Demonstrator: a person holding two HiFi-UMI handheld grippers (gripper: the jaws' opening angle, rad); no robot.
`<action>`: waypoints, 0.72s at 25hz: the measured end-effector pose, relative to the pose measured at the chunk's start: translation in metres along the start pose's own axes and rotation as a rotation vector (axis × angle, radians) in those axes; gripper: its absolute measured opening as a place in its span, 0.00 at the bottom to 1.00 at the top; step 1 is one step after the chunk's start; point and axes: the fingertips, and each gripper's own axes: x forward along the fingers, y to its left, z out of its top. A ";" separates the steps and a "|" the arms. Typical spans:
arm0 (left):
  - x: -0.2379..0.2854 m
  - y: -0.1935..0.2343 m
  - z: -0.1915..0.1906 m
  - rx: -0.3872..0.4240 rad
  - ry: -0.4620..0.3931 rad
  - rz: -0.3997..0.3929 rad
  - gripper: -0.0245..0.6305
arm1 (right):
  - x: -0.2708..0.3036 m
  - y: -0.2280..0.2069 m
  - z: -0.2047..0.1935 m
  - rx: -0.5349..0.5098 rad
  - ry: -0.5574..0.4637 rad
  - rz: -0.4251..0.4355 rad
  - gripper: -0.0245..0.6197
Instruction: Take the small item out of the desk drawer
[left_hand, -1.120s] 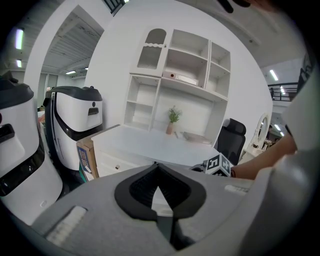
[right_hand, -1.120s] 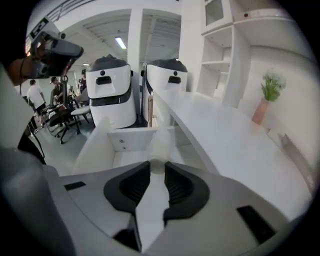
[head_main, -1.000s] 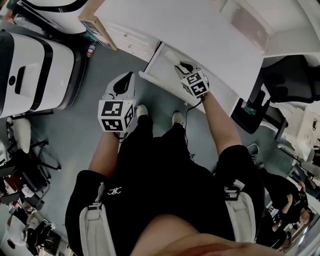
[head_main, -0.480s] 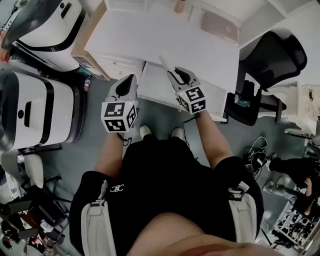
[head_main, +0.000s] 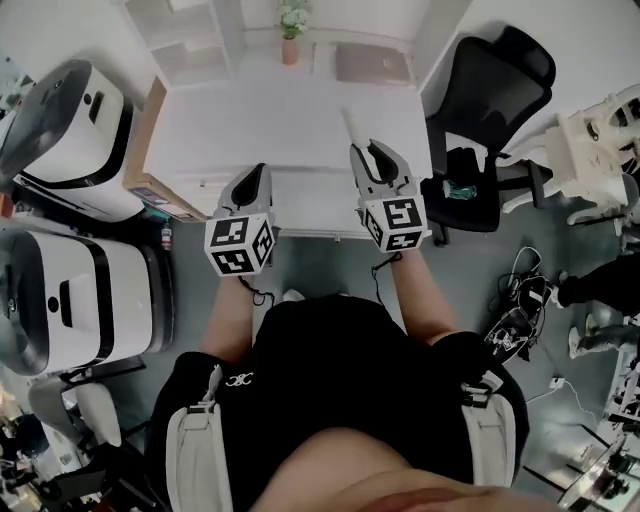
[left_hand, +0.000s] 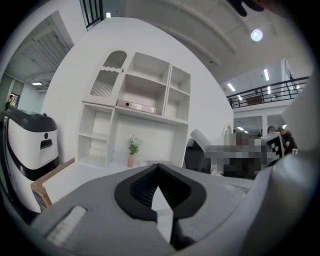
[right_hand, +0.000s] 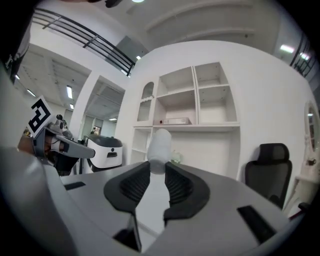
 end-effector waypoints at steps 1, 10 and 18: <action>0.003 -0.009 0.004 0.006 -0.005 -0.014 0.06 | -0.010 -0.011 0.005 0.003 -0.007 -0.031 0.18; 0.014 -0.064 0.024 0.035 -0.030 -0.088 0.06 | -0.064 -0.063 0.011 0.058 -0.022 -0.158 0.18; 0.021 -0.088 0.023 0.057 -0.016 -0.106 0.06 | -0.078 -0.081 0.006 0.099 -0.027 -0.180 0.18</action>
